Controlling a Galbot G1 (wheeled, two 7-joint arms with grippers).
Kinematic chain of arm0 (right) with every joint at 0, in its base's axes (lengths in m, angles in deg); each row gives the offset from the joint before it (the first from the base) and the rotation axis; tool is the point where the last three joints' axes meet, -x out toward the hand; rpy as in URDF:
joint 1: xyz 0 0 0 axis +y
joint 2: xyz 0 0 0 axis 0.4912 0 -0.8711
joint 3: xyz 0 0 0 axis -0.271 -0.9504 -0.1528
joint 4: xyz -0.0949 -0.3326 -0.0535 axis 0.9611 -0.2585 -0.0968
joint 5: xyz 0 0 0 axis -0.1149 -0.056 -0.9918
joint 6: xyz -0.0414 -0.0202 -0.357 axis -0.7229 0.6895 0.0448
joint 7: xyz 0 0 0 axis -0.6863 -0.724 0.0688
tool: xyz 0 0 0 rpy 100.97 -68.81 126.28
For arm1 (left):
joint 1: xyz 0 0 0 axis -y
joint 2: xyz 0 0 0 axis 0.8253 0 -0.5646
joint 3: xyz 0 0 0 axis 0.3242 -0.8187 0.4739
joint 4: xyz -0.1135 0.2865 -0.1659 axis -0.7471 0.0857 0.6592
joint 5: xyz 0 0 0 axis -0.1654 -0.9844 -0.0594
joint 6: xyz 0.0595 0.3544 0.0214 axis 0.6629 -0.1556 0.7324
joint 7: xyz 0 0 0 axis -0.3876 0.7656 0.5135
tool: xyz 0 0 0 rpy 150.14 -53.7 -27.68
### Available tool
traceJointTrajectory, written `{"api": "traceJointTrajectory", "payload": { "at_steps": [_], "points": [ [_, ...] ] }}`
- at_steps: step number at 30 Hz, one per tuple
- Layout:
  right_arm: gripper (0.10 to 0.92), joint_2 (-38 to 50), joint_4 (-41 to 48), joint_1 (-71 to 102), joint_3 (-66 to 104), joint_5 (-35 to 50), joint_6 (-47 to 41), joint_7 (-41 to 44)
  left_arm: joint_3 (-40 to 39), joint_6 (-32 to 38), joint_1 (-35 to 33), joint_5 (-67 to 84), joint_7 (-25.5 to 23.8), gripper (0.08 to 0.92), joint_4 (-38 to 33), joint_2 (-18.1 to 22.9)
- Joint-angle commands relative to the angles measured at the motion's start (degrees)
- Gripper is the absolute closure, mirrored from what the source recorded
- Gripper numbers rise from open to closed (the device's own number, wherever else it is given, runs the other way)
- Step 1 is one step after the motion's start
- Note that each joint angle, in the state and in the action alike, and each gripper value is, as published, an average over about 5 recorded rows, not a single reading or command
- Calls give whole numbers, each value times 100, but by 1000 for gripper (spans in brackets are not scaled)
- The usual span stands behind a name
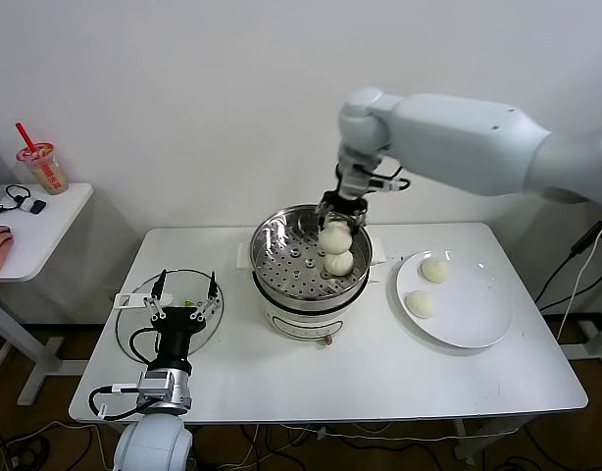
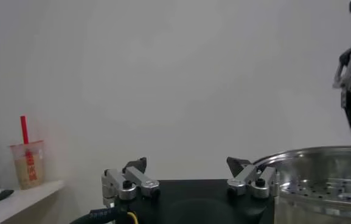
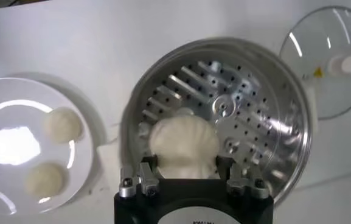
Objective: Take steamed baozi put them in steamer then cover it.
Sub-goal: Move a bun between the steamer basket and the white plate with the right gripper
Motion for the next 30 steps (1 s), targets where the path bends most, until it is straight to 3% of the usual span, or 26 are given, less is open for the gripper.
{"api": "traceJointTrajectory", "payload": {
  "at_steps": [1, 10, 17, 30],
  "points": [
    [381, 1487, -261, -303, -40, -345, -21, 73, -97, -45, 47, -29, 7, 177, 11, 14],
    [380, 2652, -390, 215, 127, -879, -268, 110, -172, -78, 67, -75, 3, 177, 30, -8],
    [379, 3371, -509, 1577, 1036, -1678, -256, 139, -138, -71, 10, -89, -10, 177, 28, -28],
    [372, 3319, -56, 3211, 2438, -2505, -99, 158, -113, -68, -38, -153, -8, 177, -29, -9]
  ]
}}
